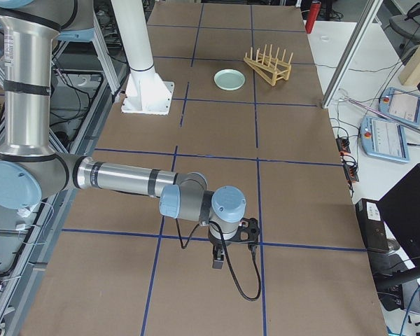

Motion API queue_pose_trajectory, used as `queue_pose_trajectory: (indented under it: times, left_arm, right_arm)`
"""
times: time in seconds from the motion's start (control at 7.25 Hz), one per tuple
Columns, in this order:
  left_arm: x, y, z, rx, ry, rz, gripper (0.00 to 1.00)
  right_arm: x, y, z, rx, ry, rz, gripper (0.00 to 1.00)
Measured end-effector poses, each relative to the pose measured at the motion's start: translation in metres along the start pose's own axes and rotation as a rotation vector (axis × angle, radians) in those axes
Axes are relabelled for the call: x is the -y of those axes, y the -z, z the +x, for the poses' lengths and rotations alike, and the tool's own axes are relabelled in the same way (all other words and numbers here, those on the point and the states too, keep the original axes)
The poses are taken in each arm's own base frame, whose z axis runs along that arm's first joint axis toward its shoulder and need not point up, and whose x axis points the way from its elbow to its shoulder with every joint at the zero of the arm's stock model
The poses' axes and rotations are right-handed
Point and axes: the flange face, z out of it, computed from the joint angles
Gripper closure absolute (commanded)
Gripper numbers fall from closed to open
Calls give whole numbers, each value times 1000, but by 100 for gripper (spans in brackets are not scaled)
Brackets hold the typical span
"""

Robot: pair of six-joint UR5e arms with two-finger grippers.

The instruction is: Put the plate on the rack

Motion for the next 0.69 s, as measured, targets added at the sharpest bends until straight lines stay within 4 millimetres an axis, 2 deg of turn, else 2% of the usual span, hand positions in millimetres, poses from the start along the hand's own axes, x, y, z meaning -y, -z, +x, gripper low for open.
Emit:
queue_pose_trajectory:
  times: [0.28, 0.55, 0.69]
  left_arm:
    - [38, -22, 120, -27, 97, -16, 0]
    - [86, -62, 264, -76, 200, -56, 0]
    - [93, -87, 330, -73, 269, -74, 0]
  right_arm:
    - [0, 0, 0, 0, 0, 0, 0]
    - [0, 0, 0, 0, 0, 0, 0]
    - [0, 0, 0, 0, 0, 0, 0]
